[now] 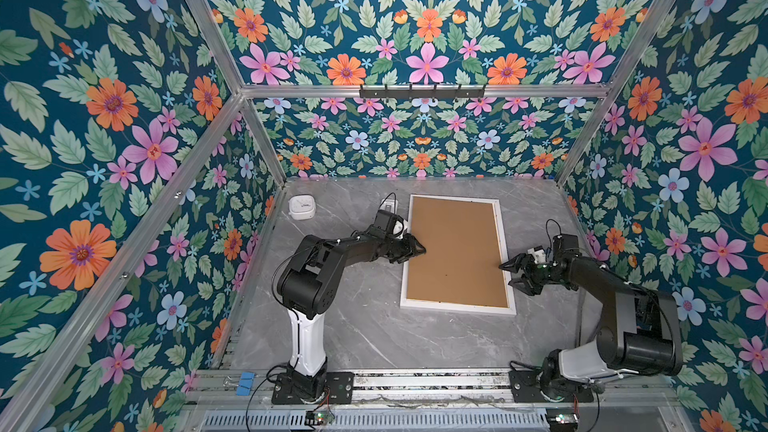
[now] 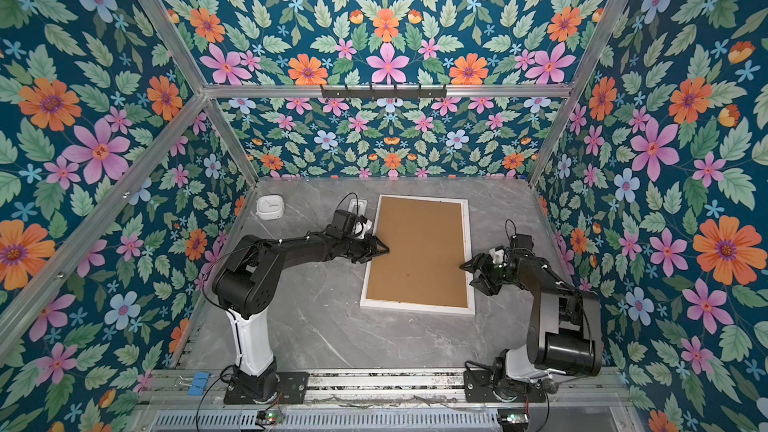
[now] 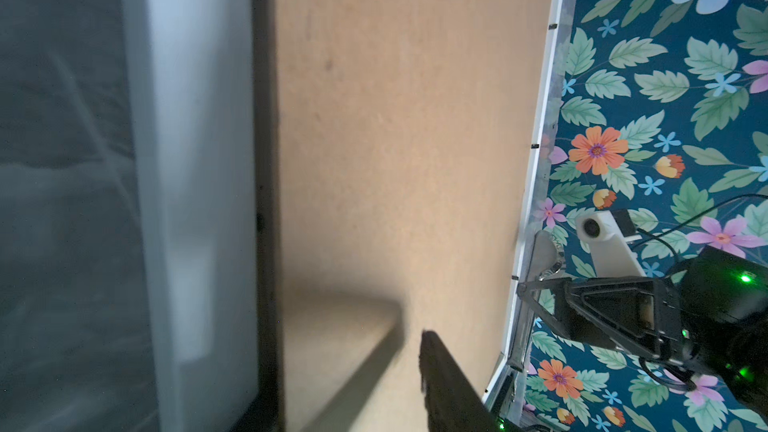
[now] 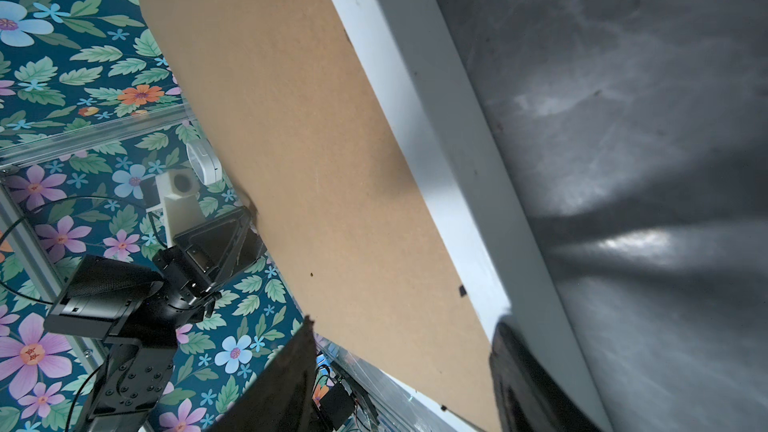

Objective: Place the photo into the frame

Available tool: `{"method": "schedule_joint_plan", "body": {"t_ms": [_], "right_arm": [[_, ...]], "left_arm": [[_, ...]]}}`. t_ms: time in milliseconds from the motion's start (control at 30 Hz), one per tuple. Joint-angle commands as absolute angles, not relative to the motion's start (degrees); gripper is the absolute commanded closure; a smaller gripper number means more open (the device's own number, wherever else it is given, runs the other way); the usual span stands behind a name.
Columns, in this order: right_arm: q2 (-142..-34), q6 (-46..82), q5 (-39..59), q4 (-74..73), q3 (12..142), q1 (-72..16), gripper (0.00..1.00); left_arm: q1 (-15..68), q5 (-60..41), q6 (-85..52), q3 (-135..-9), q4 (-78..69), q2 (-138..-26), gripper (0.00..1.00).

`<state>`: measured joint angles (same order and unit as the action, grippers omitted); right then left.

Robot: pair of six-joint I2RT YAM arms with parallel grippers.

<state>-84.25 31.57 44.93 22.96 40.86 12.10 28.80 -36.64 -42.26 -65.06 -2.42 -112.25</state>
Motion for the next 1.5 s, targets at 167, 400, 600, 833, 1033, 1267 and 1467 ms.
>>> {"method": "schedule_joint_plan", "body": {"t_ms": [167,400,600,833,1033,1267,1467], "right_arm": [[-83.94,30.59,44.25,24.13,40.96,12.04,0.33],[-83.94,30.65,44.31,24.26,41.08,12.09,0.33],[-83.94,30.67,44.38,24.25,41.04,12.05,0.33],[-83.94,30.67,44.41,24.29,41.13,12.04,0.33],[-83.94,30.76,44.46,24.19,41.04,12.07,0.33],[-84.63,30.76,44.52,23.82,40.96,12.07,0.33],[-84.73,30.85,44.56,23.77,41.13,12.05,0.33]], "left_arm": [[30.05,-30.47,-39.2,-68.31,7.28,-112.71,0.53],[30.5,-26.9,-36.51,-71.14,14.24,-112.89,0.51],[30.5,-24.08,-34.26,-73.28,19.66,-112.59,0.49],[30.52,-22.77,-33.57,-74.05,21.62,-112.15,0.49],[31.09,-23.2,-33.73,-75.31,21.51,-112.78,0.49],[32.43,-21.39,-33.19,-77.99,23.88,-114.03,0.49],[33.13,-18.55,-31.91,-81.06,27.56,-114.49,0.49]]}}
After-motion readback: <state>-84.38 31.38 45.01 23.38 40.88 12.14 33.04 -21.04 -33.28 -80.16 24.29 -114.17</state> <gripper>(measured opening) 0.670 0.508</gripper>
